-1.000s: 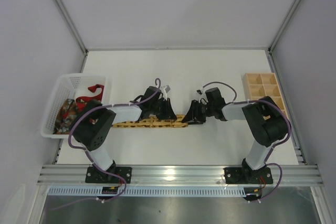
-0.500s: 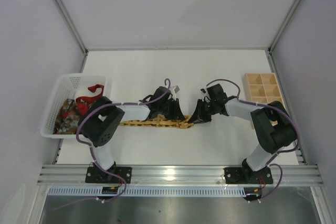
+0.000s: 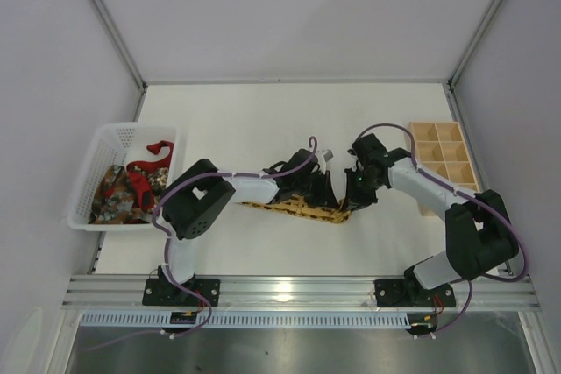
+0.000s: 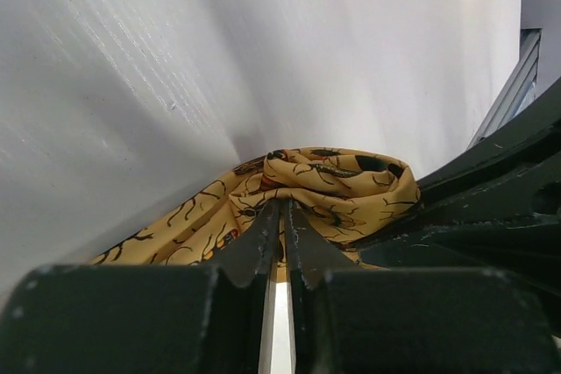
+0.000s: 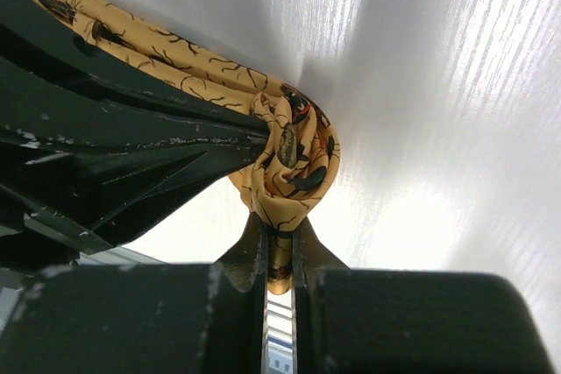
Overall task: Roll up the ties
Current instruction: Roll the tie
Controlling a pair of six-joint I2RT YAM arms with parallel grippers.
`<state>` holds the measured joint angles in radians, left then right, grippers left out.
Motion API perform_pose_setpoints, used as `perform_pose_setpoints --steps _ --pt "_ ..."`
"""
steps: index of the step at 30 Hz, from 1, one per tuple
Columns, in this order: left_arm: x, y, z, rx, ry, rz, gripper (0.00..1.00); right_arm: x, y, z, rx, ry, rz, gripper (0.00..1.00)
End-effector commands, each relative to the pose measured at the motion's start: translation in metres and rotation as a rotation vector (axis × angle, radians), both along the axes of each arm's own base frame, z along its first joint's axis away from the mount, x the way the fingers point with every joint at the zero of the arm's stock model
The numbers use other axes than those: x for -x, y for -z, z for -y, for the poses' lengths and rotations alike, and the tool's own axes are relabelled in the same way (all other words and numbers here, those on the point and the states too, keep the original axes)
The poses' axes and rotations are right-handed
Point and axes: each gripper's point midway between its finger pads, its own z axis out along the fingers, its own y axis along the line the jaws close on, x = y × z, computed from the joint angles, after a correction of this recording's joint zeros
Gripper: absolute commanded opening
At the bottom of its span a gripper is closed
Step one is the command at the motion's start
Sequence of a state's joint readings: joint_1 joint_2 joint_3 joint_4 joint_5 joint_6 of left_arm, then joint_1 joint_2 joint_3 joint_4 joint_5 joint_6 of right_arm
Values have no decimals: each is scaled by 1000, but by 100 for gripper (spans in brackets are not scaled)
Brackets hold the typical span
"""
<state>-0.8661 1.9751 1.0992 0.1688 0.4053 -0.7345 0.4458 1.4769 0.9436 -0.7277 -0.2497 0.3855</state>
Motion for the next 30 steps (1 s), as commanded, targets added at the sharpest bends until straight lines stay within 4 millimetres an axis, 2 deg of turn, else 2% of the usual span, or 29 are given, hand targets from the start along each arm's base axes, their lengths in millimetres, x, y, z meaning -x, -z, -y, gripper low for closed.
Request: perform_pose_setpoints --steps 1,2,7,11,16,20,27,28,30 --pt "8 10 -2 -32 6 -29 11 -12 -24 -7 -21 -48 65 0" --pt "8 11 -3 -36 4 -28 11 -12 -27 -13 -23 -63 75 0" --pt "12 15 -11 -57 -7 -26 10 -12 -17 -25 20 -101 53 0" --pt "15 13 -18 -54 -20 -24 9 -15 -20 -39 38 -119 71 0" --pt "20 21 -29 -91 -28 -24 8 -17 -7 -57 29 -124 64 0" --pt "19 21 -40 -127 -44 -4 9 -20 7 -62 45 -124 45 0" --pt "16 25 -63 -212 -76 13 17 -20 28 -62 84 -139 19 0" --pt "14 16 -65 -202 -85 35 18 -20 29 -62 90 -141 18 0" --pt "15 15 -77 -237 -106 44 18 -19 32 -62 98 -148 14 0"
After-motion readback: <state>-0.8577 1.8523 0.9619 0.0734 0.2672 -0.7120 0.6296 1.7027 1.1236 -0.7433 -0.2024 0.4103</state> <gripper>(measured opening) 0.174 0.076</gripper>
